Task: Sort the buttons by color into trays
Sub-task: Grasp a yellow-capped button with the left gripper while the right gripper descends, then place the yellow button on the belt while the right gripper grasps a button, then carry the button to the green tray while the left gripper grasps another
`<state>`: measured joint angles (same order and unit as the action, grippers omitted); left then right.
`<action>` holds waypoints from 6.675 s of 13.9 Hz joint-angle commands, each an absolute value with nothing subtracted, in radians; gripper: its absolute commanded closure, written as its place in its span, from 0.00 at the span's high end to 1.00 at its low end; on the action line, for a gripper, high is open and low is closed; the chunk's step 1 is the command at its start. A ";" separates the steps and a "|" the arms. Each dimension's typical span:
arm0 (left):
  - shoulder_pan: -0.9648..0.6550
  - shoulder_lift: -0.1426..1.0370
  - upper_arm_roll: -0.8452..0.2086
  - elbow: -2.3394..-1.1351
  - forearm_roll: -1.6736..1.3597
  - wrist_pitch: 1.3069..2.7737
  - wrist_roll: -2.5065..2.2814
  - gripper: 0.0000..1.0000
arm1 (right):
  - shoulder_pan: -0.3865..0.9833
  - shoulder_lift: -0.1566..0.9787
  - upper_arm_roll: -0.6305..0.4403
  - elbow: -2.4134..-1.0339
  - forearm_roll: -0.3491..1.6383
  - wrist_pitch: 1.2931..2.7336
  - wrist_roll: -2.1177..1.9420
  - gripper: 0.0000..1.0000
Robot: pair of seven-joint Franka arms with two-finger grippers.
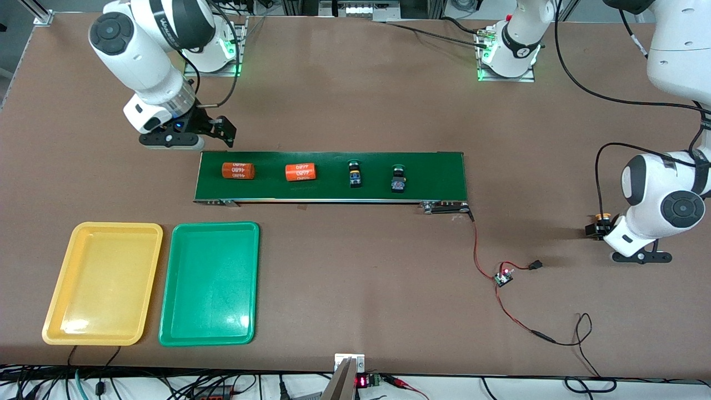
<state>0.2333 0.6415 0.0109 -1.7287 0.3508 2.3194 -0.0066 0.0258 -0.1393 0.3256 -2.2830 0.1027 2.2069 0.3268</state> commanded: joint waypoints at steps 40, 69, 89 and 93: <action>0.136 0.552 -0.623 -1.914 0.074 2.145 -0.617 1.00 | 0.342 0.290 0.321 -2.005 -0.156 2.341 0.862 1.00; 0.222 0.586 0.007 -1.640 0.489 2.030 0.146 1.00 | 0.319 0.310 0.121 -1.979 -0.247 2.439 0.692 0.07; 0.382 0.667 0.009 -1.740 0.249 2.355 0.414 0.42 | 0.093 0.663 -0.009 -1.637 -0.166 2.450 0.202 0.07; 0.376 0.597 -0.063 -1.697 0.247 2.163 0.410 0.42 | 0.118 0.713 -0.009 -1.611 -0.166 2.464 0.207 0.19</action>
